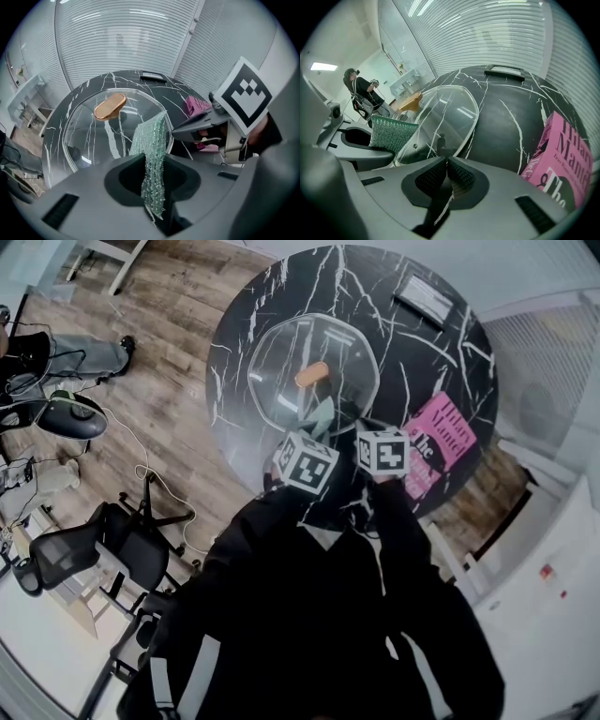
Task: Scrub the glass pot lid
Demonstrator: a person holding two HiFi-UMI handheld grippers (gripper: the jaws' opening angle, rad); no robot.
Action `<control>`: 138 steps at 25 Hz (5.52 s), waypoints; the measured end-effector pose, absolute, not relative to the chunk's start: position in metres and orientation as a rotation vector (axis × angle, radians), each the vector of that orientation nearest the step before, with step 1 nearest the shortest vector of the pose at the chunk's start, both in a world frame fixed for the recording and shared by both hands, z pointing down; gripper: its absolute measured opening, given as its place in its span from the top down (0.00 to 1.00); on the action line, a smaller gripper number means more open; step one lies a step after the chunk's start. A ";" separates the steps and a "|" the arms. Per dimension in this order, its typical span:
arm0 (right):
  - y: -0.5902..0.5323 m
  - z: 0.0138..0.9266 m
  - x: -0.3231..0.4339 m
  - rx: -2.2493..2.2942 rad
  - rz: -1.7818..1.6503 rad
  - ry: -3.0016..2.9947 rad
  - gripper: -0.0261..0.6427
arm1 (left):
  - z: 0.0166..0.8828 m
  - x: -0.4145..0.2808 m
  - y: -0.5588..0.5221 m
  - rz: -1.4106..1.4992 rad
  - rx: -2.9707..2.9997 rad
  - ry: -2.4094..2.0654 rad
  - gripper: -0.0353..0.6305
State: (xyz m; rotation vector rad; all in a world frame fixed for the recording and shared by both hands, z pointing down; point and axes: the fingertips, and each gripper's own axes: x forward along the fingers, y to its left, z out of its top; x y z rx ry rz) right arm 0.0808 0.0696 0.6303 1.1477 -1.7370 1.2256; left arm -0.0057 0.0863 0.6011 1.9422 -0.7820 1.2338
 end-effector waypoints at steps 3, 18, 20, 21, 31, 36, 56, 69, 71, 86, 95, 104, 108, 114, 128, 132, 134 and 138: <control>0.071 0.633 0.086 1.152 1.203 -1.719 0.94 | 0.600 -0.002 0.084 1.226 1.951 -0.776 0.84; 0.069 0.636 0.097 1.178 1.131 -1.700 0.94 | 0.596 0.017 0.088 1.138 1.935 -0.678 0.84; 0.071 0.634 0.090 1.161 1.164 -1.711 0.94 | 0.592 0.012 0.080 1.150 1.946 -0.692 0.84; 0.071 0.633 0.088 1.157 1.170 -1.715 0.94 | 0.590 0.010 0.077 1.157 1.952 -0.698 0.84; 0.067 0.629 0.083 1.155 1.165 -1.749 0.94 | 0.583 0.009 0.065 1.081 1.926 -0.695 0.84; 0.067 0.635 0.093 1.174 1.129 -1.716 0.94 | 0.582 0.008 0.060 1.076 1.925 -0.698 0.84; 0.070 0.630 0.080 1.143 1.197 -1.739 0.94 | 0.588 -0.024 0.027 1.149 1.925 -0.822 0.85; 0.071 0.634 0.089 1.155 1.159 -1.704 0.94 | 0.596 -0.001 0.015 1.242 1.990 -0.832 0.85; 0.069 0.636 0.094 1.166 1.131 -1.699 0.94 | 0.596 0.001 0.013 1.253 1.995 -0.832 0.85; 0.069 0.631 0.087 1.150 1.166 -1.719 0.94 | 0.600 0.029 0.003 1.280 2.029 -0.788 0.85; 0.069 0.630 0.085 1.146 1.176 -1.723 0.94 | 0.602 0.045 0.000 1.264 2.029 -0.758 0.85; 0.070 0.628 0.080 1.124 1.204 -1.739 0.94 | 0.605 0.056 -0.003 1.279 2.034 -0.732 0.84; 0.071 0.630 0.084 1.127 1.182 -1.729 0.94 | 0.606 0.060 -0.004 1.284 2.038 -0.725 0.84; 0.069 0.628 0.080 1.117 1.192 -1.744 0.94 | 0.606 0.065 -0.009 1.296 2.042 -0.722 0.84; 0.066 0.627 0.079 1.113 1.189 -1.745 0.94 | 0.607 0.073 -0.020 1.309 2.037 -0.697 0.84; 0.067 0.629 0.082 1.116 1.180 -1.733 0.94 | 0.608 0.077 -0.025 1.312 2.040 -0.694 0.84; 0.066 0.629 0.083 1.114 1.174 -1.734 0.94 | 0.608 0.079 -0.028 1.316 2.042 -0.693 0.84; 0.067 0.627 0.083 1.110 1.182 -1.724 0.94 | 0.607 0.082 -0.035 1.320 2.051 -0.695 0.84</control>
